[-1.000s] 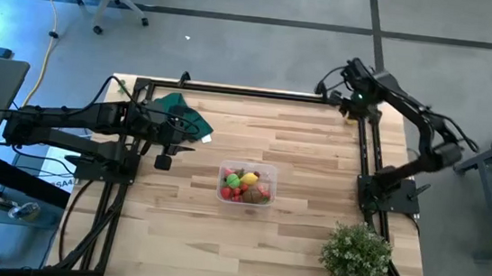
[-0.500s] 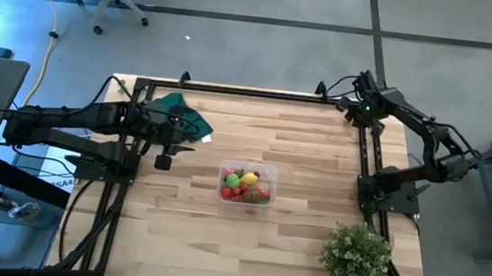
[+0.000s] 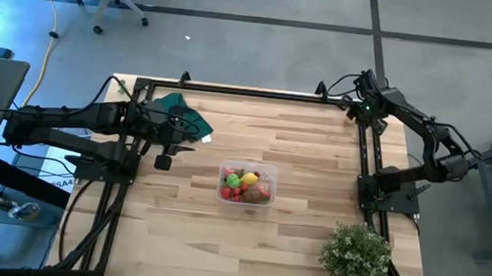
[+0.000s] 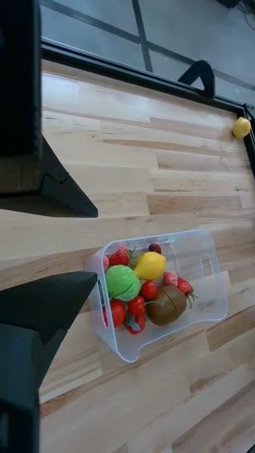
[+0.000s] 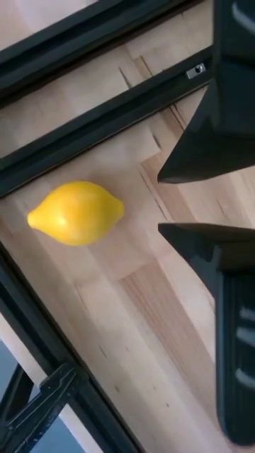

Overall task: Pick and placing Produce into tupperware
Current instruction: Put the yellow lemon into the transparent bin

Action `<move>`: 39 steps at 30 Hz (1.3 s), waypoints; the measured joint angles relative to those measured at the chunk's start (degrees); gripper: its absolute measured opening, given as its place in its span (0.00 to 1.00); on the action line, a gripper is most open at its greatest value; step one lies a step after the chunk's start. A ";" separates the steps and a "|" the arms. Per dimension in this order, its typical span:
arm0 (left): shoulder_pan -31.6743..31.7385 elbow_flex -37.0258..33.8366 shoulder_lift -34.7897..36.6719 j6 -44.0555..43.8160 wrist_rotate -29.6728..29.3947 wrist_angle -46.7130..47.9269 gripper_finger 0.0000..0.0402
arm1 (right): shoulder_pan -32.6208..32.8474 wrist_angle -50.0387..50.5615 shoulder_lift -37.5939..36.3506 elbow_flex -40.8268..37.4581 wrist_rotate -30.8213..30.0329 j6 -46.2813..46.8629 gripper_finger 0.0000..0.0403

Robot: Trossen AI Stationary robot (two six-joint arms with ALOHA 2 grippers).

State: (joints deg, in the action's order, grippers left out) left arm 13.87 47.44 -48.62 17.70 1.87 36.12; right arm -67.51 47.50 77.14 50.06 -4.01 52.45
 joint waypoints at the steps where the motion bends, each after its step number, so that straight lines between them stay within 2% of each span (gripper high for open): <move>1: 0.00 0.00 0.00 0.00 0.02 0.00 0.30 | 0.00 -0.08 0.00 0.00 -0.02 0.00 0.24; 8: -0.01 0.00 0.01 0.00 0.02 0.00 0.30 | 4.48 -0.47 0.00 0.00 -0.66 6.31 0.40; 11: -0.01 0.00 0.00 0.00 0.02 0.00 0.30 | 7.61 -2.08 0.00 0.00 -4.66 11.11 0.44; 18: -0.02 0.00 0.00 0.00 0.00 0.00 0.30 | 12.14 -3.96 3.44 0.00 -10.87 23.39 0.45; 24: -0.01 0.00 0.00 0.00 0.00 0.02 0.30 | 12.72 -7.86 8.95 0.00 -7.36 28.83 0.45; 29: 0.00 0.00 0.01 0.00 0.00 0.02 0.30 | 13.58 -12.99 10.23 0.00 -8.04 29.23 0.45; 33: 0.00 0.00 0.02 0.00 0.00 0.02 0.30 | 13.72 -15.29 10.25 0.10 -9.10 29.83 0.41; 39: -0.02 0.00 0.01 0.00 0.00 0.02 0.30 | 13.68 -14.42 10.25 0.83 -11.31 33.47 0.22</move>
State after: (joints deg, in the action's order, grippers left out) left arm 13.85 47.44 -48.61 17.69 1.87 36.14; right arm -53.82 33.08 87.39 50.89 -15.33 85.92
